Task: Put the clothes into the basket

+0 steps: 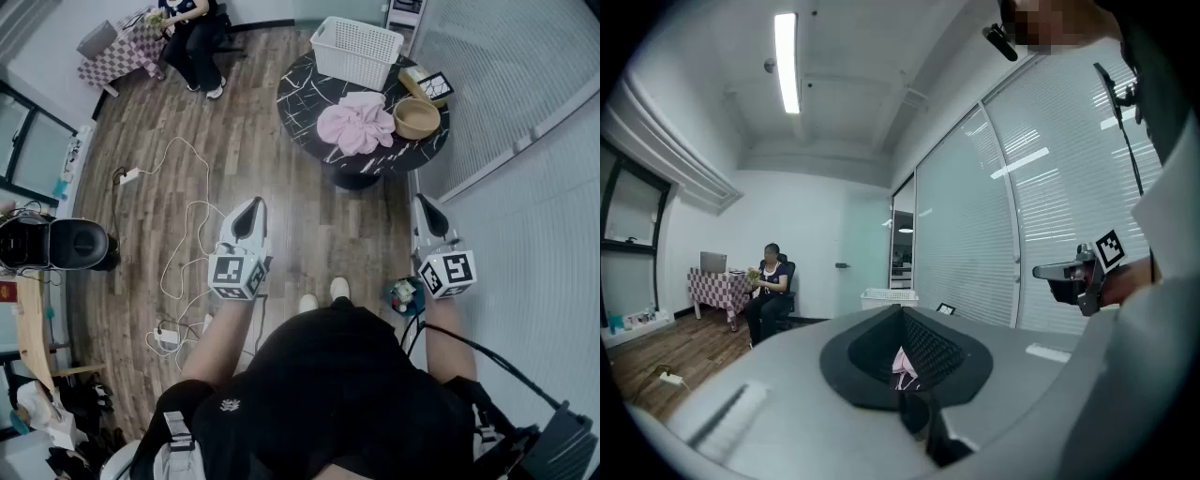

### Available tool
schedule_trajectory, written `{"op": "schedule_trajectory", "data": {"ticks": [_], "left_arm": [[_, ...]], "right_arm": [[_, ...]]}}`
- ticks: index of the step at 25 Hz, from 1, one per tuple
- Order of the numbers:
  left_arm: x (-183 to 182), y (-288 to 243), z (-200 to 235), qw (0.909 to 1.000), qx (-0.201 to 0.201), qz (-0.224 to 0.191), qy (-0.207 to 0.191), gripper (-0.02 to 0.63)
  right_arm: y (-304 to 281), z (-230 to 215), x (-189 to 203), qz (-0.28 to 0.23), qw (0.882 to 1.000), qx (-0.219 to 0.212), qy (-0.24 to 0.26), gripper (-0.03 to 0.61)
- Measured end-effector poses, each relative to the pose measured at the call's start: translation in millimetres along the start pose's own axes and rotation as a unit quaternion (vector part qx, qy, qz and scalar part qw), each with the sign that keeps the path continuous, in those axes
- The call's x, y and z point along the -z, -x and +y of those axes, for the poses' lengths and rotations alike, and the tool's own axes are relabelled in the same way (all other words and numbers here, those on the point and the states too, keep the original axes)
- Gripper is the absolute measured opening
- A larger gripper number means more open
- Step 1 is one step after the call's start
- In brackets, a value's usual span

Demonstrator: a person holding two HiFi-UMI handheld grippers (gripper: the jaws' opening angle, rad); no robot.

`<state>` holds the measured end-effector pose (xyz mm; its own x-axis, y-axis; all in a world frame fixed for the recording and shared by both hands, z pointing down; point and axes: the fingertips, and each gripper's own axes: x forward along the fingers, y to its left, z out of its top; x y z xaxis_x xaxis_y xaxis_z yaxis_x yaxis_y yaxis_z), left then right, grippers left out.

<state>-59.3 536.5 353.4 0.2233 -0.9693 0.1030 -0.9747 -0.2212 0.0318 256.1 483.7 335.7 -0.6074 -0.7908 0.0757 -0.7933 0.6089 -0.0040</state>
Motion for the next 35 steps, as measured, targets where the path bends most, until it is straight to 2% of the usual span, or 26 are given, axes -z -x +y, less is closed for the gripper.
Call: {"op": "schedule_trajectory", "data": {"ticks": [8, 15, 20, 24, 32, 35], "left_arm": [[-8, -22, 0, 0.9999, 0.001, 0.000, -0.013, 0.008], [-11, -48, -1, 0.9998, -0.019, -0.001, -0.012, 0.006], [-8, -66, 0, 0.9990, -0.039, 0.009, -0.018, 0.008], [-21, -84, 9, 0.9981, -0.056, -0.007, -0.026, 0.006], [-25, -135, 46, 0.9984, -0.047, -0.021, -0.022, 0.006], [-28, -162, 66, 0.9990, -0.027, -0.025, -0.024, 0.006]], "right_arm": [[-15, -14, 11, 0.000, 1.000, -0.001, -0.014, 0.002], [-34, -45, 21, 0.009, 1.000, -0.007, -0.014, 0.002], [-54, -73, 25, -0.017, 0.999, -0.008, -0.043, 0.002], [-77, -89, 32, -0.017, 0.998, -0.012, -0.058, 0.002], [-120, -107, 38, -0.008, 0.998, 0.018, -0.067, 0.002], [-139, -108, 36, -0.007, 0.997, 0.036, -0.068, 0.002]]}}
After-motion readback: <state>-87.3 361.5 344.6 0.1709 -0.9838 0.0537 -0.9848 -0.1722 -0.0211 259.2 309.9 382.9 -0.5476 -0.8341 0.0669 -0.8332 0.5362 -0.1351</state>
